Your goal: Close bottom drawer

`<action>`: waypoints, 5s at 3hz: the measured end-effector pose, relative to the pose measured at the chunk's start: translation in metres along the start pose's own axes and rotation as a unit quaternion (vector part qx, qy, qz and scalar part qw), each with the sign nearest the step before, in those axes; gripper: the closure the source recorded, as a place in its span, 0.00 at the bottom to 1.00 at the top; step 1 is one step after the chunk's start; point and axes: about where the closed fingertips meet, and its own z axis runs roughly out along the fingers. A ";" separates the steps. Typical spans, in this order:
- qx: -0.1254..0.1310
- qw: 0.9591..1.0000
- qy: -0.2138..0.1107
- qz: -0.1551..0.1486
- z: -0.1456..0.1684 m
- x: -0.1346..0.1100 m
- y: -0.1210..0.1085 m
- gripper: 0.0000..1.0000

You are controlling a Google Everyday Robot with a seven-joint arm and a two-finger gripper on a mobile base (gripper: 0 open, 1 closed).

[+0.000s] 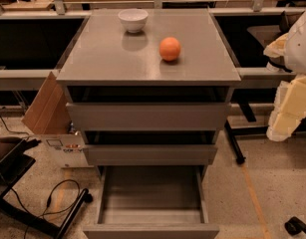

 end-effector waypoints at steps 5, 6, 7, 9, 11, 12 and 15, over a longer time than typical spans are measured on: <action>-0.030 0.998 -0.063 -0.012 0.263 0.062 0.111 0.00; -0.029 0.998 -0.063 -0.012 0.262 0.061 0.110 0.00; -0.032 0.996 -0.078 0.002 0.295 0.068 0.116 0.00; -0.070 0.987 -0.130 0.069 0.487 0.096 0.181 0.49; -0.142 0.974 -0.142 0.106 0.623 0.099 0.231 0.96; -0.161 0.970 -0.145 0.115 0.639 0.097 0.250 1.00; -0.191 0.965 -0.166 0.069 0.750 0.064 0.272 1.00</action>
Offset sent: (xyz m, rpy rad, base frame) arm -0.0092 -0.0031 -0.0827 0.0352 0.0358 -0.0171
